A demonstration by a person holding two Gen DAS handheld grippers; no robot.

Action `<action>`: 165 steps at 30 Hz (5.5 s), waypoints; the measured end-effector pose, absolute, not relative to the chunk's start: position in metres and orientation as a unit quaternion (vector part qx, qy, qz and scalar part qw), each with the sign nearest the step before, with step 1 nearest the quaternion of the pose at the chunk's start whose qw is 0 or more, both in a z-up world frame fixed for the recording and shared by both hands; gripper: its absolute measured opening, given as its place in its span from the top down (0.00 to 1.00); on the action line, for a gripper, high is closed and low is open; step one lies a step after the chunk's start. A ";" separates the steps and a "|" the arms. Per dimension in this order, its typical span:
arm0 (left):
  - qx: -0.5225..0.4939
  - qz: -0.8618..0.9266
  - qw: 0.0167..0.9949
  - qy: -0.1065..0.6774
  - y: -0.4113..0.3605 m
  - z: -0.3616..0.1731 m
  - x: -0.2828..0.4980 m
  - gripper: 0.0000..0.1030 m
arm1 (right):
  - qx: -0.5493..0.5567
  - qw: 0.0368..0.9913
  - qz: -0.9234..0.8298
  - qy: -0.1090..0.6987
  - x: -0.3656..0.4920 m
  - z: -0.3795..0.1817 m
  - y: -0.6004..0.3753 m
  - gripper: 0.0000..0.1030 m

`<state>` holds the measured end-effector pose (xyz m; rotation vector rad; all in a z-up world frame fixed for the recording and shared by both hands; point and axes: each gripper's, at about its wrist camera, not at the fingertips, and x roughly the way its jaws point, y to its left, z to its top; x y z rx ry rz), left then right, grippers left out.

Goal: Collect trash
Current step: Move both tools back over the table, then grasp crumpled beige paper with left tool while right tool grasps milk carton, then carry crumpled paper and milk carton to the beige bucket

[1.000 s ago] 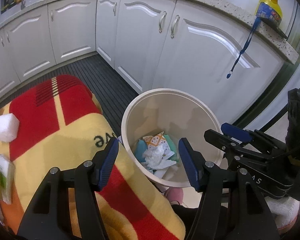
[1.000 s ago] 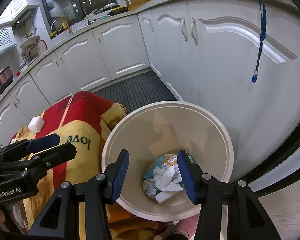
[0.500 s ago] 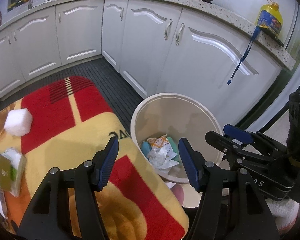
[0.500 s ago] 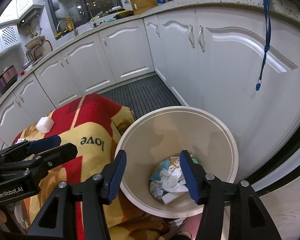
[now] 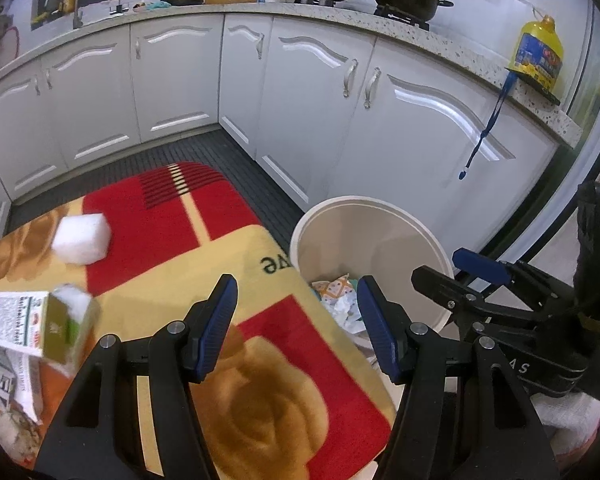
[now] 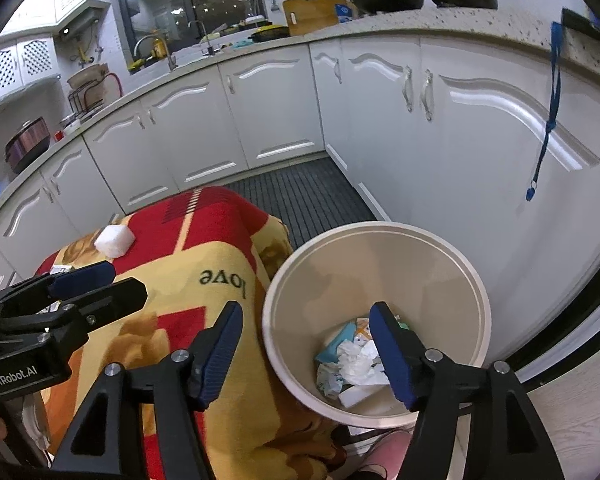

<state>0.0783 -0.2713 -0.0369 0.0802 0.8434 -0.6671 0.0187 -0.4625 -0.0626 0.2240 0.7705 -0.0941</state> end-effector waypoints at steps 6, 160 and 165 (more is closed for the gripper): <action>0.030 -0.310 0.861 0.403 -0.243 -0.035 0.074 0.41 | 0.104 0.922 -0.032 0.371 0.018 -0.056 -0.445 0.35; 0.026 -0.289 0.865 0.411 -0.167 -0.033 0.056 0.75 | 0.091 0.920 0.060 0.376 0.037 -0.047 -0.362 0.50; 0.027 -0.303 0.857 0.415 -0.190 -0.034 0.061 0.75 | 0.103 0.920 0.039 0.377 0.031 -0.049 -0.385 0.50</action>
